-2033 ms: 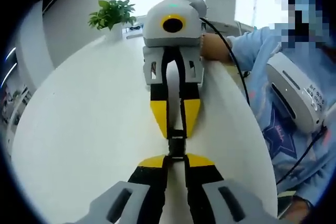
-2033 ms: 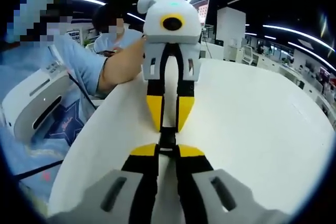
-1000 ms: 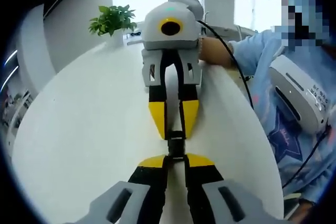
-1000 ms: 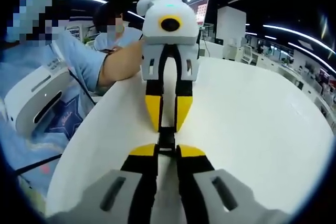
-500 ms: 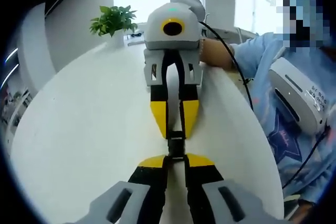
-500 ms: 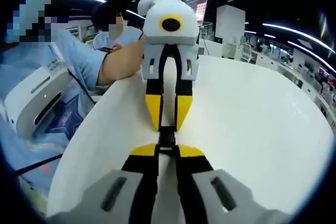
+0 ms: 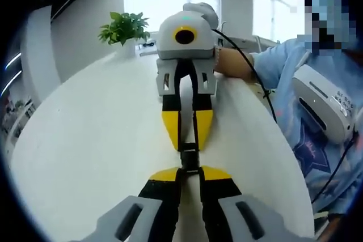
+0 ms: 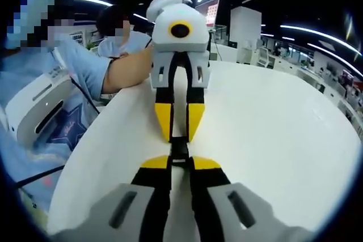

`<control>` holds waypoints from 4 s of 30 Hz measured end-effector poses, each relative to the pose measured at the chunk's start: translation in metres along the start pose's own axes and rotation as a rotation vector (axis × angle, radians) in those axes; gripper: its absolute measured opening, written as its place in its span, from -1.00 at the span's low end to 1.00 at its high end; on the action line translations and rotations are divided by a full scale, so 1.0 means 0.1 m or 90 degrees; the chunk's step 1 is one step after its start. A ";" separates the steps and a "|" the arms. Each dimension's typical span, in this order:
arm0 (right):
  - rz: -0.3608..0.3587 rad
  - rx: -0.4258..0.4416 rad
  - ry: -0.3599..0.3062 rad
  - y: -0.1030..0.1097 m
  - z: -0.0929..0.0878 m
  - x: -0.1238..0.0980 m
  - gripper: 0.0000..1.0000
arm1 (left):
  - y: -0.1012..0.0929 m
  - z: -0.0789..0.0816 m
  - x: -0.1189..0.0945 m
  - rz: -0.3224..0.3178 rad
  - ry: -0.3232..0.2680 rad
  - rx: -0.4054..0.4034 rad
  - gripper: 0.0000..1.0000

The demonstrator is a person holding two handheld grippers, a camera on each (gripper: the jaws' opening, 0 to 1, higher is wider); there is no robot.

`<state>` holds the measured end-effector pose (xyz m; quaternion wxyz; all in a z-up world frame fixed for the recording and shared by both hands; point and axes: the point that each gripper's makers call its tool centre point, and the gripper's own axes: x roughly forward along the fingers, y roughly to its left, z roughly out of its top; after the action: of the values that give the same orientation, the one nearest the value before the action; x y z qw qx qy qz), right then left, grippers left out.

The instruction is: Snap the two parts of the plastic buckle together until the buckle closes and remains connected.

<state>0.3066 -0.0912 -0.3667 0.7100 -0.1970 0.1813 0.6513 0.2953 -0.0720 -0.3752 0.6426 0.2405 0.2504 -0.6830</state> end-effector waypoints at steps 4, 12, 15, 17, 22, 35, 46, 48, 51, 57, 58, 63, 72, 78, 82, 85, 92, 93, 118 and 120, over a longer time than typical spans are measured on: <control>-0.007 0.003 0.001 -0.04 0.00 0.00 -0.76 | 0.03 0.01 0.02 0.002 -0.011 -0.004 -0.75; -0.018 0.017 -0.006 -0.13 -0.01 0.00 -0.76 | 0.10 0.00 0.02 0.010 -0.028 -0.011 -0.75; -0.020 0.019 -0.009 -0.14 -0.02 0.00 -0.76 | 0.12 0.01 0.02 0.012 -0.032 -0.013 -0.75; -0.022 0.022 -0.012 -0.16 -0.02 0.00 -0.76 | 0.14 0.01 0.02 0.015 -0.037 -0.016 -0.75; -0.028 0.028 -0.018 -0.21 -0.03 0.00 -0.76 | 0.19 0.01 0.01 0.019 -0.047 -0.022 -0.75; -0.041 0.037 -0.012 -0.37 -0.03 0.04 -0.76 | 0.36 0.01 -0.03 0.031 -0.069 -0.040 -0.75; -0.053 0.044 -0.003 -0.56 -0.03 0.09 -0.76 | 0.58 0.00 -0.08 0.026 -0.082 -0.048 -0.75; -0.054 0.044 0.000 -0.61 -0.03 0.10 -0.76 | 0.62 0.00 -0.08 0.030 -0.082 -0.047 -0.75; -0.055 0.043 0.002 -0.68 -0.02 0.13 -0.76 | 0.73 -0.02 -0.09 0.038 -0.083 -0.051 -0.75; -0.064 0.051 -0.003 -0.84 0.00 0.17 -0.76 | 0.91 -0.01 -0.12 0.045 -0.109 -0.067 -0.75; -0.068 0.051 -0.004 -0.86 0.00 0.18 -0.76 | 0.94 -0.01 -0.17 0.050 -0.113 -0.068 -0.75; -0.067 0.047 0.002 -0.97 0.00 0.18 -0.76 | 1.04 -0.02 -0.27 0.057 -0.118 -0.066 -0.76; -0.080 0.054 0.006 -1.19 -0.03 0.17 -0.76 | 1.28 -0.07 -0.18 0.078 -0.102 -0.074 -0.76; -0.089 0.061 0.007 -1.29 -0.06 0.15 -0.76 | 1.44 -0.09 -0.18 0.094 -0.089 -0.081 -0.76; -0.096 0.066 0.011 -1.49 -0.08 0.18 -0.76 | 1.52 -0.10 -0.18 0.098 -0.084 -0.085 -0.76; -0.099 0.067 0.011 -1.56 -0.08 0.19 -0.76 | 1.59 -0.10 -0.17 0.100 -0.078 -0.091 -0.76; -0.110 0.069 0.022 -1.77 -0.07 0.19 -0.75 | 1.78 -0.05 -0.19 0.105 -0.089 -0.099 -0.76; -0.110 0.069 0.023 -1.79 -0.07 0.19 -0.75 | 1.80 -0.05 -0.19 0.107 -0.091 -0.101 -0.76; -0.159 0.070 0.013 -2.19 -0.07 0.17 -0.75 | 2.28 0.01 -0.11 0.131 -0.091 -0.123 -0.77; -0.164 0.072 0.012 -2.22 -0.09 0.17 -0.75 | 2.32 0.01 -0.10 0.133 -0.094 -0.125 -0.77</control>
<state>0.5291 -0.0976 -0.3733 0.7959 -0.1843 0.1975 0.5418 0.5270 -0.0767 -0.3757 0.7475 0.1500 0.2416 -0.6004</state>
